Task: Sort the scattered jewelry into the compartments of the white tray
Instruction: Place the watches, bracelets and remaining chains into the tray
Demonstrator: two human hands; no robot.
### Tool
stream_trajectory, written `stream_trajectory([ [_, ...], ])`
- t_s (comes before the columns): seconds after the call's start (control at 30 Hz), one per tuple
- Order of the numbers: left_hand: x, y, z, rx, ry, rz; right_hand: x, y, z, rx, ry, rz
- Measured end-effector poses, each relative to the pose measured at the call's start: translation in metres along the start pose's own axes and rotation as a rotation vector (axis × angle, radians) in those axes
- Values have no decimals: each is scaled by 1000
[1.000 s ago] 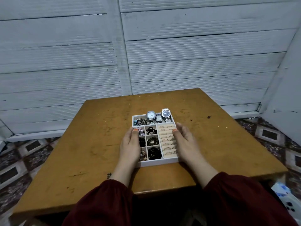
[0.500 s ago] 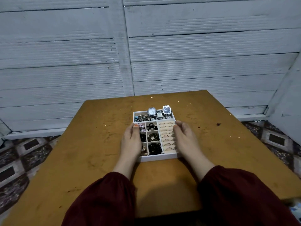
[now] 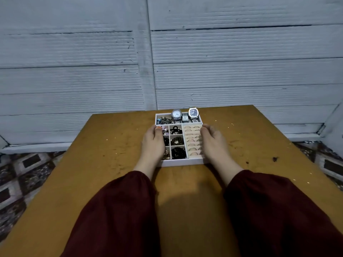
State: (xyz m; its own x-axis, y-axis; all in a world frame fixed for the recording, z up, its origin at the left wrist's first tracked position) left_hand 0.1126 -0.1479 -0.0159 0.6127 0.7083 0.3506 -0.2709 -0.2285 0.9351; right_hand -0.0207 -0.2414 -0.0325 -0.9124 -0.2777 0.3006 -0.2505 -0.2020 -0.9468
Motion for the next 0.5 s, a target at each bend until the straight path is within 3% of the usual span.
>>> stream_trajectory([
  [0.5, -11, 1, 40, -14, 16, -10, -11, 6, 43, 6, -24, 26],
])
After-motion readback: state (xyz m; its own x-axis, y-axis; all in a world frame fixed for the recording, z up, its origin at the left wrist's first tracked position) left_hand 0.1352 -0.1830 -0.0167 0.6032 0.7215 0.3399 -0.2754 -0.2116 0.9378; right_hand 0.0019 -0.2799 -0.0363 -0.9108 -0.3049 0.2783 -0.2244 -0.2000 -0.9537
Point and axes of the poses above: each hand's wrist, its own z-axis towards the middle knuckle, its own x-axis out of the back of the hand, y = z × x, the point moved 1 cm from there along z, towards the middle knuckle, and after that the axes turned 1 degree about x, right-handed, at the moved point
